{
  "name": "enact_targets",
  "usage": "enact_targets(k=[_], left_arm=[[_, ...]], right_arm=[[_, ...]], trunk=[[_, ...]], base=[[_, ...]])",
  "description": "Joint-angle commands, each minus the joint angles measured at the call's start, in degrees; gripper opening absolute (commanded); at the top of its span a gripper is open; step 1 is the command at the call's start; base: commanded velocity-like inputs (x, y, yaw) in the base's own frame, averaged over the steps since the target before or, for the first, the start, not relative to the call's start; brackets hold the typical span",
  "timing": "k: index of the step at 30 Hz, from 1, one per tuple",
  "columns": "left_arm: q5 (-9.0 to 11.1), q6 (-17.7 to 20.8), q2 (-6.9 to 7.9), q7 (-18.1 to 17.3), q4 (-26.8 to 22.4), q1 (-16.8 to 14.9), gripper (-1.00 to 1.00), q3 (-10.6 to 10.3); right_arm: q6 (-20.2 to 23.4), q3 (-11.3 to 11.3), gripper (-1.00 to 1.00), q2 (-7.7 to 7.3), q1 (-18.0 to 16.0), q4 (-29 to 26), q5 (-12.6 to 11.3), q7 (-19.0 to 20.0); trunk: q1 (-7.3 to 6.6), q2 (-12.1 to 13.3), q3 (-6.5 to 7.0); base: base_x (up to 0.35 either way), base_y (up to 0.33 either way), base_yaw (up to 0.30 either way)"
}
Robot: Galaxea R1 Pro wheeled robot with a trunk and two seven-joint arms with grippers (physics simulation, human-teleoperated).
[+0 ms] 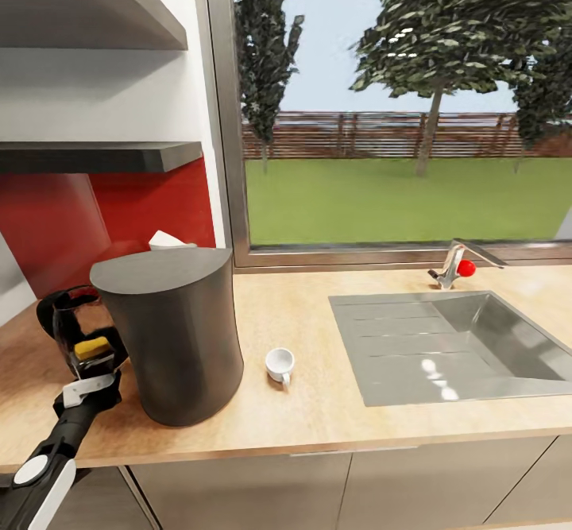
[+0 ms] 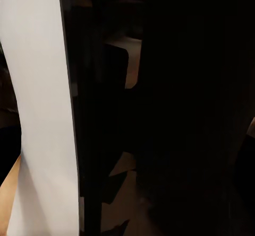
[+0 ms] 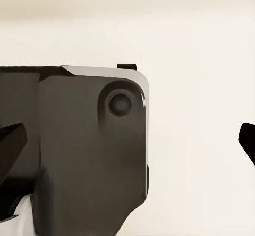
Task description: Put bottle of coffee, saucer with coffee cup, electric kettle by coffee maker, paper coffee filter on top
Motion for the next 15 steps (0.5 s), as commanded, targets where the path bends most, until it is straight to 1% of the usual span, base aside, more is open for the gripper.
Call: enact_targets(k=[1,2,6,15], left_arm=[[0.59,-0.19,-0.06,-0.25,0.2,-0.05,-1.0,-0.02],[0.63,-0.23,-0.14,-0.25,0.54,-0.05,1.0,-0.04],[0.64,-1.53,-0.83,-0.25,1.58,-0.05,1.0,0.0],[0.74,-2.56,-0.85,-0.26,1.67,-0.05,1.0,0.03]], right_arm=[[-0.19,-0.04,1.0,0.0,-0.05,0.05,0.04,-0.07],[-0.19,-0.04,1.0,0.0,-0.05,0.05,0.04,-0.07],[-0.2,-0.04,1.0,-0.01,-0.05,0.05,0.04,-0.07],[-0.2,-0.04,1.0,0.0,-0.05,0.05,0.04,-0.05]], trunk=[[0.03,-0.13,-0.13],[0.03,-0.13,-0.13],[0.03,-0.13,-0.13],[0.03,-0.13,-0.13]], base=[[0.0,0.0,0.0],[0.0,0.0,0.0],[0.0,0.0,0.0],[0.0,0.0,0.0]])
